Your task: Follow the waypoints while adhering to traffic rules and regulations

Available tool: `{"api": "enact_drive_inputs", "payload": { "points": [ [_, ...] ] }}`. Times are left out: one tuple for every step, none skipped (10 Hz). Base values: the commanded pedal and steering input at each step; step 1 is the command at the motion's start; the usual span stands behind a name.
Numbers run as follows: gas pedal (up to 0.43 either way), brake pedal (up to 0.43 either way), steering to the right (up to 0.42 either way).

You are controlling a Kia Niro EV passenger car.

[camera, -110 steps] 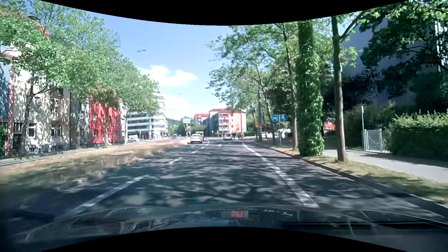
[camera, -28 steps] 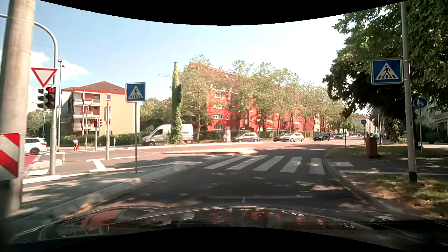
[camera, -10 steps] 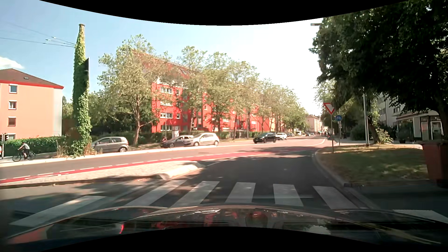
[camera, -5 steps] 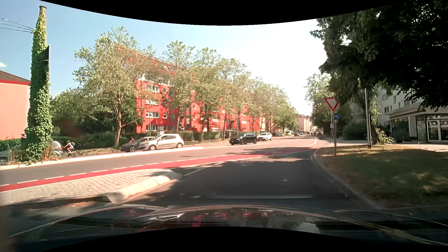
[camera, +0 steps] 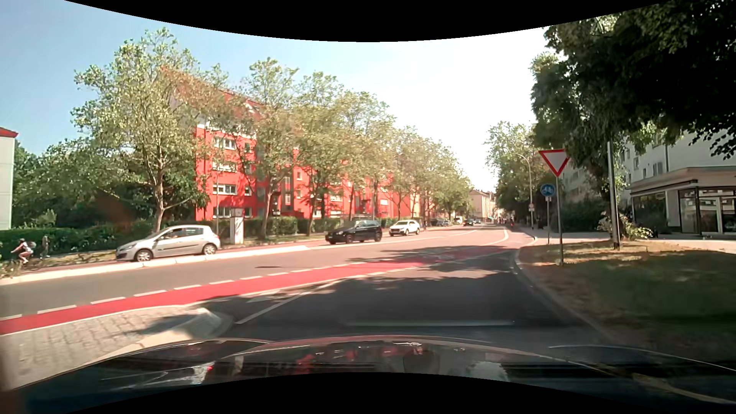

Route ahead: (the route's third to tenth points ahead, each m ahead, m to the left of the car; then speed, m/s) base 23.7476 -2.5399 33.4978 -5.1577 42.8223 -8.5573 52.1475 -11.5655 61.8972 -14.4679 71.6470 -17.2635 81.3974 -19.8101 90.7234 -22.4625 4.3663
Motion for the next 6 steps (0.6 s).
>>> {"api": "enact_drive_inputs", "payload": {
  "points": [
    [0.157, 0.000, 0.098],
    [0.169, 0.000, 0.098],
    [0.177, 0.000, 0.098],
    [0.197, 0.000, 0.098],
    [0.220, 0.000, 0.097],
    [0.240, 0.000, 0.095]
  ]
}}
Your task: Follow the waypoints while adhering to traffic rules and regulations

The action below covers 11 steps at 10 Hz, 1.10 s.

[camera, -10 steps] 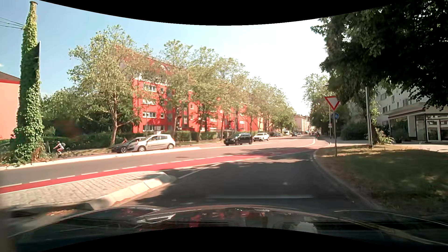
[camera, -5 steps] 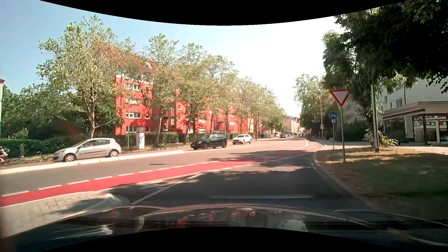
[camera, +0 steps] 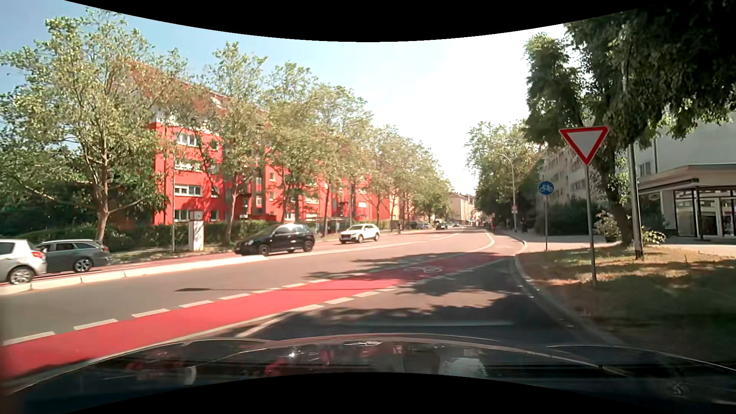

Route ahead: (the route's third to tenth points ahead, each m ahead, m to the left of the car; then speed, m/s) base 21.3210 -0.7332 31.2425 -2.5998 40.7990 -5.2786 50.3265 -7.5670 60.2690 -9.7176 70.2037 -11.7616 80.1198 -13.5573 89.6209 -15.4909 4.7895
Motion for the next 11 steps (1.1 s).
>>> {"api": "enact_drive_inputs", "payload": {
  "points": [
    [0.248, 0.000, 0.092],
    [0.268, 0.000, 0.087],
    [0.280, 0.000, 0.081],
    [0.280, 0.000, 0.076],
    [0.280, 0.000, 0.068],
    [0.287, 0.000, 0.065],
    [0.287, 0.000, 0.065],
    [0.287, 0.000, 0.066],
    [0.287, 0.000, 0.065],
    [0.280, 0.000, 0.065],
    [0.268, 0.000, 0.065]
  ]
}}
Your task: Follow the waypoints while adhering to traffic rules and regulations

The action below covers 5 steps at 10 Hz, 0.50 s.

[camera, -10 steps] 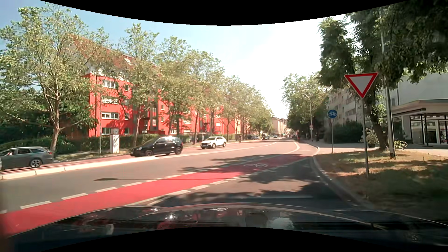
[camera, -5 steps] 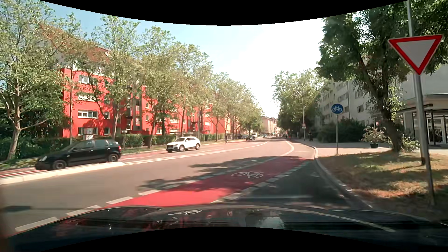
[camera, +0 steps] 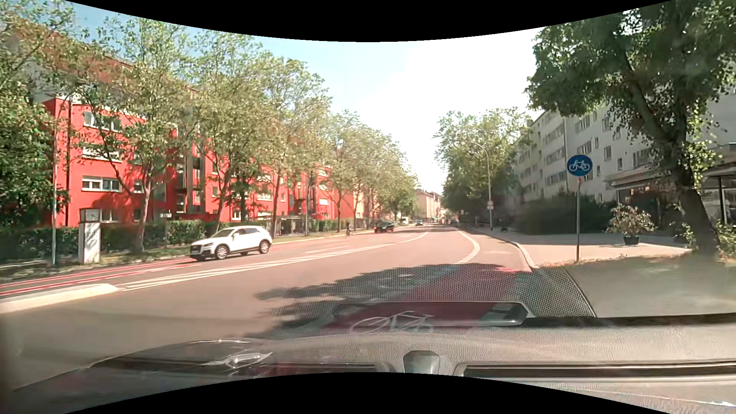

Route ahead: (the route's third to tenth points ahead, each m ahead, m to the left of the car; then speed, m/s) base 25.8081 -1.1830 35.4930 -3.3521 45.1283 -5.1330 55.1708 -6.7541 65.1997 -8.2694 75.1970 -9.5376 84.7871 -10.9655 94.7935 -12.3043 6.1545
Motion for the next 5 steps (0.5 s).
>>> {"api": "enact_drive_inputs", "payload": {
  "points": [
    [0.260, 0.000, 0.065],
    [0.260, 0.000, 0.065],
    [0.248, 0.000, 0.065],
    [0.228, 0.000, 0.064],
    [0.228, 0.000, 0.062]
  ]
}}
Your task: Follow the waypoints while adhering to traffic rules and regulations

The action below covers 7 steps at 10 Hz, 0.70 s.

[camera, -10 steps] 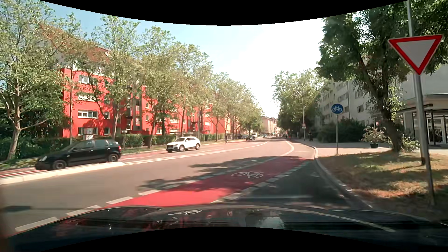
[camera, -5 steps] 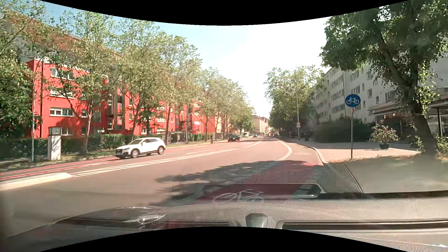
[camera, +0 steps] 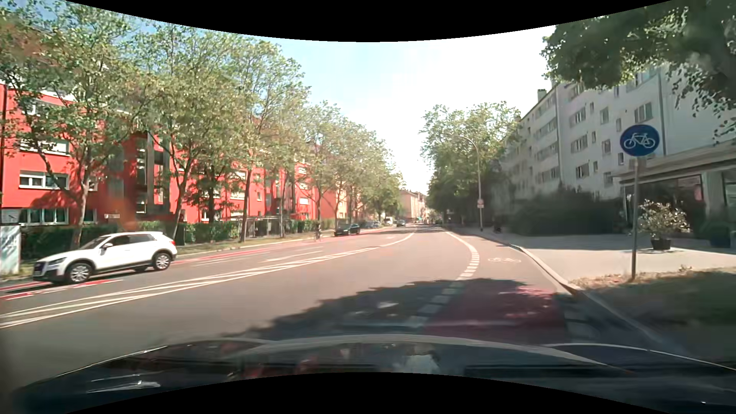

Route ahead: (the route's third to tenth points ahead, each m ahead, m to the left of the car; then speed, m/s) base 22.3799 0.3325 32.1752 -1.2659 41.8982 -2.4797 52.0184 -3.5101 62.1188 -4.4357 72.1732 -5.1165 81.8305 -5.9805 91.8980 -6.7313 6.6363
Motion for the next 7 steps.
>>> {"api": "enact_drive_inputs", "payload": {
  "points": [
    [0.220, 0.000, 0.061],
    [0.197, 0.000, 0.061],
    [0.197, 0.000, 0.061],
    [0.197, 0.000, 0.059],
    [0.197, 0.000, 0.059],
    [0.197, 0.000, 0.059],
    [0.197, 0.000, 0.056]
  ]
}}
